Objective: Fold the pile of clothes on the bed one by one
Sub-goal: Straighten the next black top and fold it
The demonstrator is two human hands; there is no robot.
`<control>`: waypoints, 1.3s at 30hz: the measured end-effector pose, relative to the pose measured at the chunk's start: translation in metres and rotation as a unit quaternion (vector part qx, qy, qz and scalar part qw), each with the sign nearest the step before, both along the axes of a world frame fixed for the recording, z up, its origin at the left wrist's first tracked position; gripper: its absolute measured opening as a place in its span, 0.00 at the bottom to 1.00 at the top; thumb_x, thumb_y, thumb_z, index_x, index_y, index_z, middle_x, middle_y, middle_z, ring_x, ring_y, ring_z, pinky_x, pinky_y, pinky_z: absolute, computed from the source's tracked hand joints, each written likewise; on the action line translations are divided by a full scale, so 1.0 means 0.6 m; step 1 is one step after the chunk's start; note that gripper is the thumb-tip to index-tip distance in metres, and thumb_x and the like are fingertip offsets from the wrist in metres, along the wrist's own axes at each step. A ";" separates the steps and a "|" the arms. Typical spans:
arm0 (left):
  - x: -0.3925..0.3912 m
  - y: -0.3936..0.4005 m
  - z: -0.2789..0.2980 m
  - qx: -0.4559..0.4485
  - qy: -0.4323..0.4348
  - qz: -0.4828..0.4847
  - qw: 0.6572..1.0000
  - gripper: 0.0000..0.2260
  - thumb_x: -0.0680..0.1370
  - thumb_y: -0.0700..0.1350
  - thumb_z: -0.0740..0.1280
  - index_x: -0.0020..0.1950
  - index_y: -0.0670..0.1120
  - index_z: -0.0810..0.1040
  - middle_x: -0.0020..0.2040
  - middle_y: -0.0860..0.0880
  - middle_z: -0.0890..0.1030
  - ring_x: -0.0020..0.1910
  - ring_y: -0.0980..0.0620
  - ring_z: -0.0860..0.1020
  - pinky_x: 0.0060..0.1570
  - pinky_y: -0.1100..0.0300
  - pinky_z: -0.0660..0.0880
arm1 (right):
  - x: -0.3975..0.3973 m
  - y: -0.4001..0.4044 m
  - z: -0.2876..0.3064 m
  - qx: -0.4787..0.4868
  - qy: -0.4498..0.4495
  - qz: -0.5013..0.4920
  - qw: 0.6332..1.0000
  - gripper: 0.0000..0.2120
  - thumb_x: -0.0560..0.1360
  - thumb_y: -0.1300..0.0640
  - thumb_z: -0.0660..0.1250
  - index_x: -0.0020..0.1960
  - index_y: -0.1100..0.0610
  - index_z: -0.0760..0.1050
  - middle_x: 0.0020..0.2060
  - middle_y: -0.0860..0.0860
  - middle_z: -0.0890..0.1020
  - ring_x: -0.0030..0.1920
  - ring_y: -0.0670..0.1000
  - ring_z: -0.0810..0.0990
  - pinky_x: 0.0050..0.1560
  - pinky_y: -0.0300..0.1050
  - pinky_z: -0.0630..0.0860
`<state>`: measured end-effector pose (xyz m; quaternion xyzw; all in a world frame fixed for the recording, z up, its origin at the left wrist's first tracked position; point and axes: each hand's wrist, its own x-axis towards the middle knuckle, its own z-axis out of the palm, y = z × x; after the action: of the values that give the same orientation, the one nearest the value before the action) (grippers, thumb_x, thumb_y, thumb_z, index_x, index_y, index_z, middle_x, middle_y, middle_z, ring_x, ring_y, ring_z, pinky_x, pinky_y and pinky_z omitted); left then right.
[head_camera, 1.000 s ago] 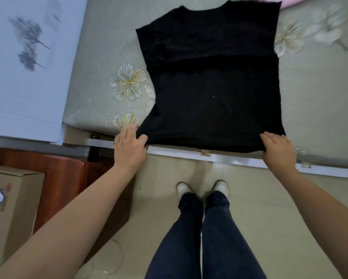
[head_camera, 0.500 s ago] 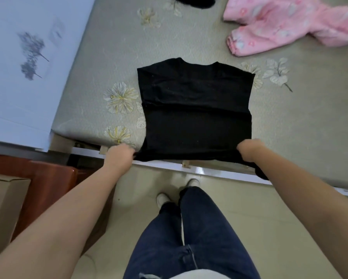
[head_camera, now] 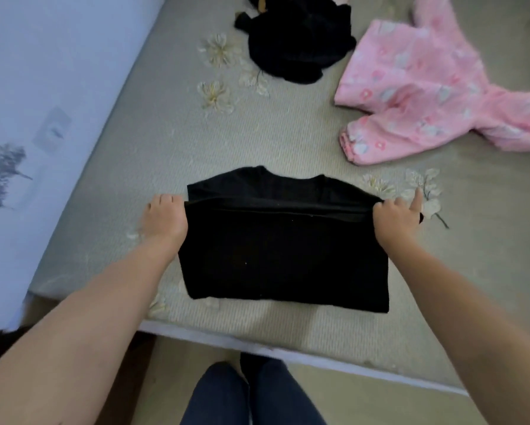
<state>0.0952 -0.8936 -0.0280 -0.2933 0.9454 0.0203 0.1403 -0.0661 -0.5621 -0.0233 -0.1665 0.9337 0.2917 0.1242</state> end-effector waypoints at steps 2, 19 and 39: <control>-0.057 -0.015 -0.019 -0.010 -0.018 -0.005 1.000 0.13 0.77 0.34 0.54 0.61 0.35 0.69 0.62 0.37 0.71 0.61 0.39 0.69 0.59 0.51 0.65 | -0.042 -0.011 -0.019 -0.006 0.003 -0.023 1.000 0.11 0.73 0.66 0.58 0.53 0.57 0.73 0.50 0.52 0.78 0.60 0.55 0.72 0.70 0.65 0.45; -0.002 0.096 -0.226 0.152 0.110 -0.037 0.981 0.24 0.74 0.38 0.67 0.68 0.32 0.65 0.69 0.31 0.63 0.70 0.32 0.59 0.67 0.39 0.52 | 0.060 0.071 -0.246 -0.330 0.066 -0.400 0.852 0.26 0.76 0.52 0.62 0.66 0.68 0.63 0.61 0.68 0.71 0.62 0.66 0.69 0.62 0.60 0.66; 0.090 0.059 -0.189 0.218 0.010 0.331 0.918 0.14 0.78 0.35 0.56 0.64 0.36 0.65 0.56 0.36 0.74 0.57 0.38 0.73 0.54 0.49 0.69 | 0.124 0.121 -0.230 -0.289 0.028 -0.435 0.852 0.19 0.79 0.53 0.57 0.57 0.69 0.71 0.53 0.68 0.75 0.56 0.67 0.72 0.56 0.59 0.66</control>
<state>0.1490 -0.8584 -0.1415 -0.5517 0.7677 0.2741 0.1763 0.0083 -0.4894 -0.1610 0.2369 0.9560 -0.0704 0.1582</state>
